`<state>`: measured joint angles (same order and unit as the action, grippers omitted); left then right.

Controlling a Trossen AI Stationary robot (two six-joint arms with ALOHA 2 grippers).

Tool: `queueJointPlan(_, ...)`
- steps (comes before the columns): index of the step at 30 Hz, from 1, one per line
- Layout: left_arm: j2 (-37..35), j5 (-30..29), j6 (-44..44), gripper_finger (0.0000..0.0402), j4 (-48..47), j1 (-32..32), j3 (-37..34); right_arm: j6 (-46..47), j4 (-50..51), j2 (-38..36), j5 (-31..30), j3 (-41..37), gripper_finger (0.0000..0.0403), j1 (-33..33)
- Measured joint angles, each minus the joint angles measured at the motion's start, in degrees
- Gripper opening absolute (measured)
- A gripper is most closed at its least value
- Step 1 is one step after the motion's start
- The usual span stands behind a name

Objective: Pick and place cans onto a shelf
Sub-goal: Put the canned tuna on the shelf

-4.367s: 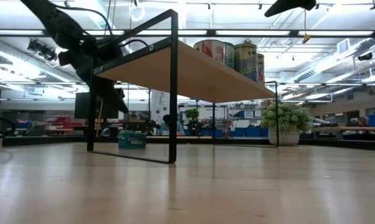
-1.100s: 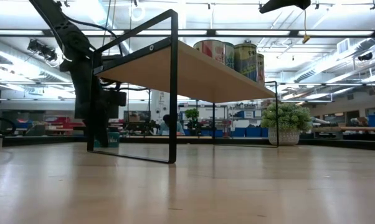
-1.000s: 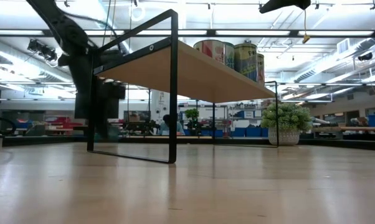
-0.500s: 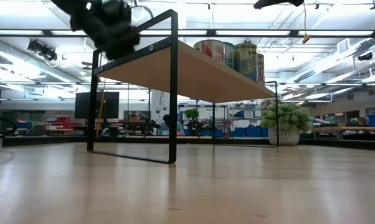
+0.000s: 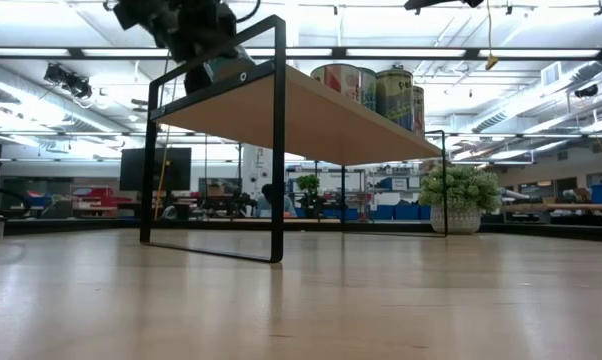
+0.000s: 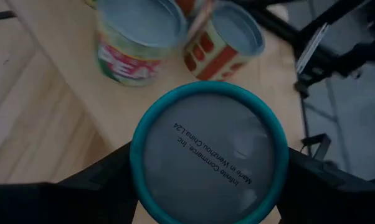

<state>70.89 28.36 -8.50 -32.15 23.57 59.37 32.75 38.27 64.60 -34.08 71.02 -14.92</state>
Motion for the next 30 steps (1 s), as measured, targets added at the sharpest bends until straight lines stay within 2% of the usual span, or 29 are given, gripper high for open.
queueJointPlan(4,0.0,-8.4,-2.9,0.0290,0.0,-5.7,0.0,-0.2,-0.1,0.0,-0.8,0.0,0.0348,0.0)
queueJointPlan(8,0.3,-14.0,-4.8,0.0290,-0.9,-9.7,0.1,-0.2,-0.1,0.0,-0.8,0.0,0.0348,0.0)
queueJointPlan(14,2.5,-17.8,-7.4,0.0290,-1.8,-13.5,0.1,0.0,-0.1,0.0,-0.8,0.0,0.0348,0.0)
queueJointPlan(19,5.0,-18.4,-7.8,0.0290,-2.9,-15.5,0.3,0.0,-0.1,0.0,-0.8,0.0,0.0348,0.0)
queueJointPlan(30,11.9,-23.5,-4.2,0.0290,-9.6,-18.7,8.1,0.5,-0.2,0.0,-0.8,0.0,0.0348,0.0)
